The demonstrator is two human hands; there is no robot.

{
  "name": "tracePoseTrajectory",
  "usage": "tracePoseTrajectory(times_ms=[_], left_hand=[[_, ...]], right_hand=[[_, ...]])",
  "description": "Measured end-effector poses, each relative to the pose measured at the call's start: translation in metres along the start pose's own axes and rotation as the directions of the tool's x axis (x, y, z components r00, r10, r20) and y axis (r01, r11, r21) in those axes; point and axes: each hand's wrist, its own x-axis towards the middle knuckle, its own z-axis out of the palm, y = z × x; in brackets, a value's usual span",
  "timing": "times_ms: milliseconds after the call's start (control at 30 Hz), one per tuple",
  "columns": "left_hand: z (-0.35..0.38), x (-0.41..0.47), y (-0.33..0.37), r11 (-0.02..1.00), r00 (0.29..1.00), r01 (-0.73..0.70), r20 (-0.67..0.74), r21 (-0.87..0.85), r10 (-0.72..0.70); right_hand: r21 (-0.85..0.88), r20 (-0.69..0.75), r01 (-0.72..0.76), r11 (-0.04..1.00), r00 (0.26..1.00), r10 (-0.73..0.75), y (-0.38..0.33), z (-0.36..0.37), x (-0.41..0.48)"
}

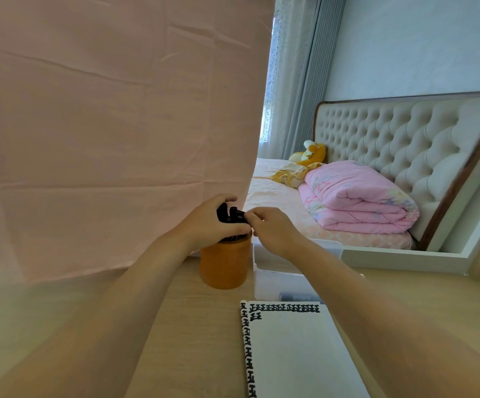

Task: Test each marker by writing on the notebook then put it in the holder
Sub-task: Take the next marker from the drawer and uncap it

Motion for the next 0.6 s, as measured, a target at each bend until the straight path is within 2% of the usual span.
tracePoseTrajectory(times_ms=[67, 233, 333, 433, 533, 600], left_hand=[[-0.001, -0.001, -0.002, 0.999, 1.000, -0.009, 0.001, 0.048, 0.009], [-0.006, -0.002, 0.013, 0.943, 0.999, -0.043, 0.044, 0.330, 0.030], [0.004, 0.002, 0.024, 0.866, 0.999, -0.038, 0.005, 0.498, 0.040], [0.018, 0.004, 0.024, 0.768, 1.000, -0.025, 0.003, 0.639, 0.030], [0.020, 0.007, 0.022, 0.744, 0.999, -0.032, -0.007, 0.667, 0.049], [0.017, 0.008, 0.024, 0.739, 0.999, -0.053, 0.035, 0.672, 0.040]], right_hand=[[-0.004, -0.003, -0.010, 1.000, 1.000, 0.009, 0.001, -0.002, -0.003], [-0.012, 0.064, -0.050, 0.999, 0.997, 0.051, 0.022, -0.022, -0.010], [-0.189, 0.203, -0.096, 0.977, 0.970, 0.134, 0.040, -0.041, -0.016], [-0.345, 0.341, -0.132, 0.929, 0.905, 0.256, 0.050, -0.050, -0.023], [-0.510, 0.366, -0.133, 0.850, 0.861, 0.354, 0.057, -0.049, -0.029], [-0.544, 0.360, -0.146, 0.827, 0.849, 0.386, 0.061, -0.046, -0.033]])
